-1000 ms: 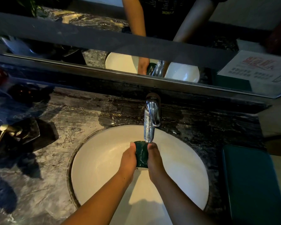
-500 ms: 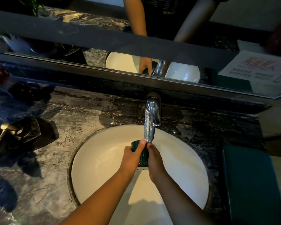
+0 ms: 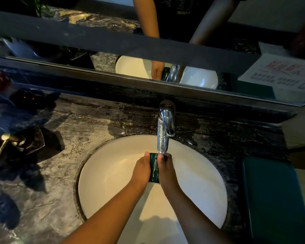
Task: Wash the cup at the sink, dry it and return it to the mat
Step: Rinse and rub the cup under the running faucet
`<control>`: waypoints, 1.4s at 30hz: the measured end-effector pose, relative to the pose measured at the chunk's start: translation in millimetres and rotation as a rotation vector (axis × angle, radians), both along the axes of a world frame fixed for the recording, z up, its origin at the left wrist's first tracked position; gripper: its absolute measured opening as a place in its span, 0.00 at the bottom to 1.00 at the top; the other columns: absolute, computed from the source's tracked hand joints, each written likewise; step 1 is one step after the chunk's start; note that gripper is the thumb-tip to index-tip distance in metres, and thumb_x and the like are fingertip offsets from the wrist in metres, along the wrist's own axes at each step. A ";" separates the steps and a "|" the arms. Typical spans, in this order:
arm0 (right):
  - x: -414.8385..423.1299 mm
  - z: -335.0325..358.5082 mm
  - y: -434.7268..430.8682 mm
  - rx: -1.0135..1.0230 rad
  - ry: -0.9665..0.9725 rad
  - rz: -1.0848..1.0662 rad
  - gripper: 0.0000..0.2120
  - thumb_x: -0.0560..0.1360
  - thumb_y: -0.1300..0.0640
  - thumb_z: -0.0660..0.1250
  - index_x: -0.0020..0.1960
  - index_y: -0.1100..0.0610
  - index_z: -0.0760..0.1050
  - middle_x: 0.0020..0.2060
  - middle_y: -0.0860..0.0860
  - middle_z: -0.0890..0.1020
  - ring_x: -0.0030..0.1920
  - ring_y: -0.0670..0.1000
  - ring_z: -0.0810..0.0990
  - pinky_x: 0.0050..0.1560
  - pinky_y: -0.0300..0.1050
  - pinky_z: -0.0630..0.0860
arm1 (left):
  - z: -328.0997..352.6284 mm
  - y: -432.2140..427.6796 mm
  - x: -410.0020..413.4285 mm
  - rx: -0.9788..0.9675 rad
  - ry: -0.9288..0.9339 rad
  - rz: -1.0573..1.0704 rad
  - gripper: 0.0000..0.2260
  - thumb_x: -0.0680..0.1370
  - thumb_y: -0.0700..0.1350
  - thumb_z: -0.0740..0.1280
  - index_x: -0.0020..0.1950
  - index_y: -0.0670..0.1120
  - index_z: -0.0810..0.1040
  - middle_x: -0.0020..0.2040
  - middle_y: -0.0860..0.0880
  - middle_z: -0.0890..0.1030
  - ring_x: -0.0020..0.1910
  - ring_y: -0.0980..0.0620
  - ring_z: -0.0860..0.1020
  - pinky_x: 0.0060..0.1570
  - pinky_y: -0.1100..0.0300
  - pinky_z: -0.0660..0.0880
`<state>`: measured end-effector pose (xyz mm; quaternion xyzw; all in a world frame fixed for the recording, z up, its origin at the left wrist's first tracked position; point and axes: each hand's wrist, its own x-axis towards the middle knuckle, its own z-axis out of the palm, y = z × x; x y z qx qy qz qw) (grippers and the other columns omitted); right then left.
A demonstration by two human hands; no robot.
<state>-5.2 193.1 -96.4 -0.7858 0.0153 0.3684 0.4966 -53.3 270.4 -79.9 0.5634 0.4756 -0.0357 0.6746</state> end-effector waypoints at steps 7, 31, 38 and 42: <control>9.3 0.9 -3.5 0.075 0.209 -0.185 0.17 0.86 0.51 0.55 0.49 0.53 0.80 0.50 0.58 0.85 0.52 0.57 0.84 0.59 0.56 0.79 | 1.2 0.5 -2.3 -0.122 -0.060 0.063 0.27 0.81 0.63 0.60 0.57 0.40 0.82 0.51 0.34 0.85 0.49 0.40 0.85 0.52 0.46 0.82; 5.3 7.8 -12.1 0.092 0.170 -0.133 0.18 0.86 0.44 0.52 0.53 0.47 0.80 0.53 0.54 0.85 0.53 0.54 0.85 0.55 0.52 0.82 | 4.3 1.9 -21.5 -0.429 -0.225 0.007 0.17 0.78 0.53 0.70 0.64 0.48 0.79 0.55 0.45 0.87 0.54 0.48 0.85 0.51 0.54 0.81; 5.0 15.5 -23.0 0.151 0.093 -0.092 0.15 0.85 0.48 0.59 0.65 0.53 0.77 0.59 0.57 0.82 0.61 0.59 0.81 0.63 0.61 0.79 | 7.3 8.7 -33.1 -0.307 -0.229 0.007 0.09 0.79 0.45 0.71 0.60 0.48 0.81 0.50 0.49 0.87 0.47 0.53 0.86 0.44 0.56 0.83; 5.6 20.4 -32.4 0.173 0.105 -0.033 0.13 0.84 0.50 0.61 0.64 0.52 0.78 0.60 0.56 0.82 0.62 0.58 0.80 0.65 0.60 0.77 | 10.3 16.4 -38.2 -0.259 -0.217 -0.068 0.15 0.77 0.40 0.73 0.62 0.50 0.79 0.58 0.47 0.83 0.57 0.47 0.81 0.49 0.56 0.80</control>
